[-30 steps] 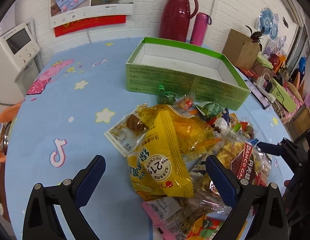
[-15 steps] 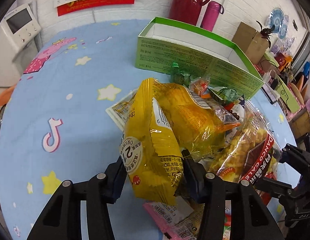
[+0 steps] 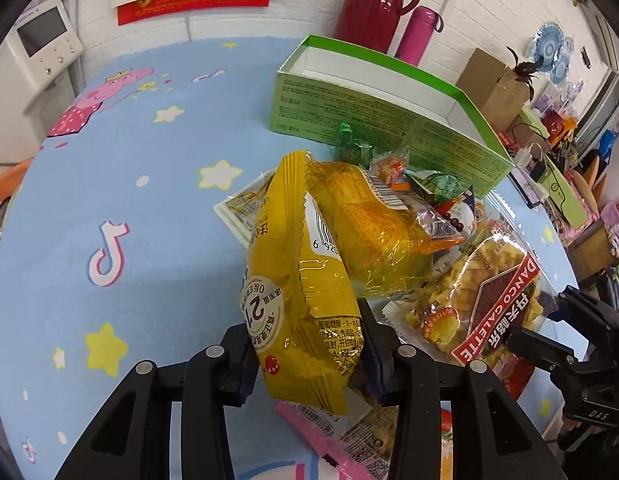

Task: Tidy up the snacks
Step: 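Carry both bags over the green box and release them inside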

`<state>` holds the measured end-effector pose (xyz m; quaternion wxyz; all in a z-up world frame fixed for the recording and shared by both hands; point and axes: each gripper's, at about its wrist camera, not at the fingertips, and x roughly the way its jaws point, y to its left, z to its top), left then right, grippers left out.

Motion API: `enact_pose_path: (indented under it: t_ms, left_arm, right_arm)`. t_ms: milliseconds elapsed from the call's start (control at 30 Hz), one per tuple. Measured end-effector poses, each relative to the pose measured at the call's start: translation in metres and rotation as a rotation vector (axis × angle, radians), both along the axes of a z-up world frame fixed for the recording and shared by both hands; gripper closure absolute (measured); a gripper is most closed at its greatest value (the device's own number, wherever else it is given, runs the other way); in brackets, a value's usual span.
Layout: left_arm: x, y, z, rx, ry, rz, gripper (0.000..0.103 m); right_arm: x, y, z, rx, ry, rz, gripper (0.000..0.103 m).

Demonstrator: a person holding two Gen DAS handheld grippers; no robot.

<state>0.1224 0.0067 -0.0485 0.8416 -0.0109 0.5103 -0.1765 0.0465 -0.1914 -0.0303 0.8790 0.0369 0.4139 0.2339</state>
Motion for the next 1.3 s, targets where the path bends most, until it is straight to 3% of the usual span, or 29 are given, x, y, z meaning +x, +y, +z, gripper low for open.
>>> enact_pose_path:
  t_ms: [100,367,400,500,600,767,900,1100,1300]
  left_arm:
    - [0.002,0.001,-0.005,0.001,0.007,0.012,0.057]
    - [0.005,0.003,-0.009,-0.018,0.011,0.026,0.057]
    - [0.006,0.003,-0.01,-0.02,0.01,0.03,0.057]
    - [0.003,0.002,-0.005,-0.017,0.002,0.025,0.067]
    - [-0.007,0.0,0.019,-0.015,-0.058,-0.007,0.069]
    - [-0.019,-0.001,0.063,-0.068,-0.146,-0.044,0.069]
    - [-0.008,-0.017,0.089,-0.066,-0.196,-0.072,0.069]
    - [0.045,-0.049,0.11,-0.082,-0.233,-0.061,0.069]
    - [0.111,-0.075,0.104,-0.094,-0.218,-0.006,0.069]
  right_arm:
    - [0.008,0.001,-0.007,0.03,0.042,0.004,0.036]
    - [0.023,-0.001,-0.026,0.162,0.112,0.006,0.032]
    - [0.023,-0.001,-0.026,0.168,0.108,0.003,0.037]
    - [0.014,-0.003,-0.016,0.201,0.07,0.033,0.066]
    - [0.002,-0.005,0.006,0.169,-0.009,0.044,0.077]
    - [-0.013,-0.01,0.039,0.146,-0.119,0.054,0.078]
    - [-0.009,-0.02,0.067,0.133,-0.203,0.019,0.079]
    - [0.026,-0.059,0.096,0.123,-0.287,-0.161,0.079]
    - [0.077,-0.094,0.088,0.122,-0.268,-0.307,0.079]
